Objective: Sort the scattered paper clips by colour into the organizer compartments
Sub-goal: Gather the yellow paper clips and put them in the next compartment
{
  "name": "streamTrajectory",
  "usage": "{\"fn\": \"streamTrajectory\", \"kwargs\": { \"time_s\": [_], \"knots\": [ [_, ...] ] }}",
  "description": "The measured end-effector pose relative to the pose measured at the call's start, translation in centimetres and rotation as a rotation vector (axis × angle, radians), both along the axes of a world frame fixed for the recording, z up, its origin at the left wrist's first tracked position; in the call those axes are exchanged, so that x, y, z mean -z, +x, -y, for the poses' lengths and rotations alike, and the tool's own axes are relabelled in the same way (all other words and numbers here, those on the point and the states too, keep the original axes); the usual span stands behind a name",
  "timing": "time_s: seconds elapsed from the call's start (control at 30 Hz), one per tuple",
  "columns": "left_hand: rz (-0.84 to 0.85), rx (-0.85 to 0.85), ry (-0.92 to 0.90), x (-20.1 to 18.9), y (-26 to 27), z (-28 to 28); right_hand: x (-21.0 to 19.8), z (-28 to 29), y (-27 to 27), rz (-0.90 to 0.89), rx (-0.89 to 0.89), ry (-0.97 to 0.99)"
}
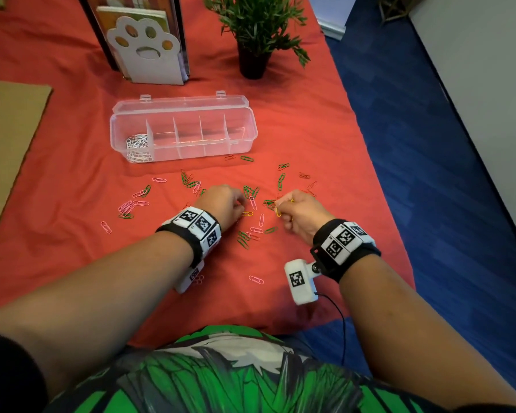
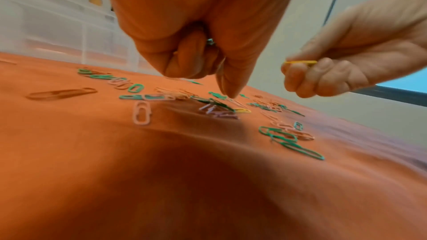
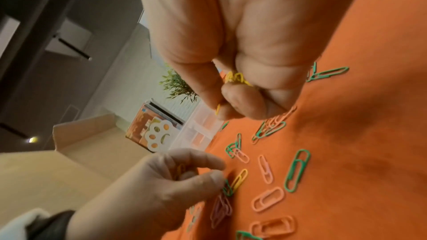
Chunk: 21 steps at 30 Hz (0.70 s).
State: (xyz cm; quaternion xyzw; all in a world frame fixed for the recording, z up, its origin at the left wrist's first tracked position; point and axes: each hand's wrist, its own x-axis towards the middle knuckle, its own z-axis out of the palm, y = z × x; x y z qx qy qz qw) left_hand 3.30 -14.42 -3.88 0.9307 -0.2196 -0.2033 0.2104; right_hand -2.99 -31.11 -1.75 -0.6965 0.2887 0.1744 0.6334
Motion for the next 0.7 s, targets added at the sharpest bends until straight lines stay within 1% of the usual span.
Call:
{"fn": "streamTrajectory", "kwargs": {
  "time_s": [0.07, 0.17, 0.23, 0.3, 0.37, 0.43, 0.47, 0.5, 0.53, 0.57, 0.6, 0.63, 0.67, 0.7],
  "knots": [
    [0.022, 0.072, 0.051, 0.1, -0.4, 0.8, -0.2, -0.1, 0.3, 0.022, 0.043, 0.039],
    [0.081, 0.162, 0.153, 0.5, -0.7, 1.6, -0.5, -0.1, 0.7, 0.019, 0.062, 0.102],
    [0.127, 0.210, 0.219, 0.5, -0.8, 1.9, -0.8, -0.1, 0.9, 0.021, 0.117, 0.214],
    [0.154, 0.234, 0.251, 0.4, -0.9, 2.1, -1.3, 0.1, 1.1, -0.001, 0.219, 0.379],
    [0.144, 0.223, 0.233, 0.3, -0.8, 1.9, -1.7, 0.3, 1.3, -0.031, 0.309, 0.522],
    [0.069, 0.107, 0.132, -0.1, -0.6, 1.5, -2.0, 0.5, 1.6, -0.029, 0.346, 0.588],
    [0.002, 0.008, 0.061, -0.6, -0.4, 1.3, -2.1, 0.5, 1.7, -0.022, 0.341, 0.596],
    [-0.115, -0.102, -0.023, -1.2, -0.1, 1.0, -2.3, 0.5, 1.8, -0.014, 0.324, 0.587],
    [-0.301, -0.228, -0.161, -1.8, 0.2, 0.5, -2.4, 0.5, 2.0, -0.006, 0.299, 0.561],
    [-0.544, -0.368, -0.378, -2.5, 0.5, -0.1, -2.5, 0.4, 2.2, 0.006, 0.271, 0.523],
    [-0.782, -0.545, -0.615, -3.1, 0.9, -0.8, -2.6, 0.1, 2.4, 0.019, 0.244, 0.488],
    [-0.992, -0.691, -0.822, -3.8, 1.2, -1.7, -2.6, -0.2, 2.7, 0.028, 0.222, 0.458],
    [-1.135, -0.754, -0.969, -4.3, 1.5, -2.7, -2.7, -0.6, 3.0, 0.035, 0.206, 0.439],
    [-1.201, -0.774, -1.054, -4.7, 1.8, -3.6, -2.7, -1.1, 3.3, 0.040, 0.194, 0.426]
  ]
}}
